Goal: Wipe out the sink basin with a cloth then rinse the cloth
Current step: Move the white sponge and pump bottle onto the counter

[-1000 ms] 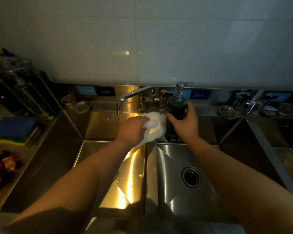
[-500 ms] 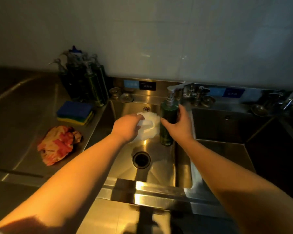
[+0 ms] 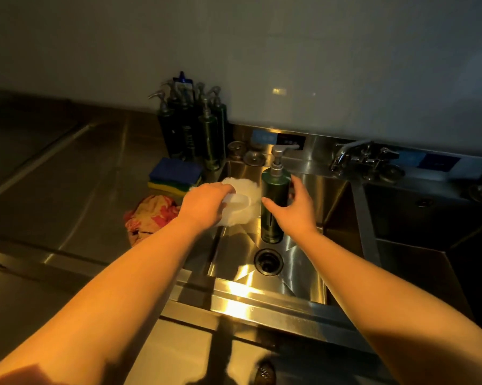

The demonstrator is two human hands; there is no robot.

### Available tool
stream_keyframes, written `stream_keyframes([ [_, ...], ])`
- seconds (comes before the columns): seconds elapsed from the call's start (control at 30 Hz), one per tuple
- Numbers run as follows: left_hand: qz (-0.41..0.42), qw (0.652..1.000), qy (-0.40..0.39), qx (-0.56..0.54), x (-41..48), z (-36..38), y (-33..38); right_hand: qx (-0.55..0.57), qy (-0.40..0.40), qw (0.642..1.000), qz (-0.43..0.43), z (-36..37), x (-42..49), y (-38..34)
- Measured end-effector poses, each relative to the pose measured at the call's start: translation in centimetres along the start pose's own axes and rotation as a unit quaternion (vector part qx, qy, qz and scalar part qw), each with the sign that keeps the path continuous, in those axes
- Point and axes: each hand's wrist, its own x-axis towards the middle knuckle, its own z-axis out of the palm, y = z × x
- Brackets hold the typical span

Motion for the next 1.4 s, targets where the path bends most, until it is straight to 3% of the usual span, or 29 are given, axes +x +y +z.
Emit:
stream_keyframes([
  [0.2,0.014,1.0,0.008,0.022,3.0,-1.0,-3.5,0.007,-0.004,1.0,-0.012,2.5,3.8,-1.2],
  [0.6,-0.04,0.998,-0.017,0.052,9.0,-2.6,-10.9,0.017,-0.013,1.0,-0.014,7.2,11.6,-1.9],
  [0.8,-0.048,0.995,-0.052,0.068,10.9,-2.6,-14.3,0.003,-0.023,1.0,-0.017,9.9,13.8,-2.7],
  [1.23,0.008,0.982,-0.18,0.059,16.6,-0.5,-21.6,-0.016,0.048,0.999,0.015,13.0,15.4,-2.7],
  [1.4,0.016,0.983,-0.175,0.048,17.2,-0.3,-22.7,-0.01,0.056,0.998,0.007,14.6,15.8,-3.6],
])
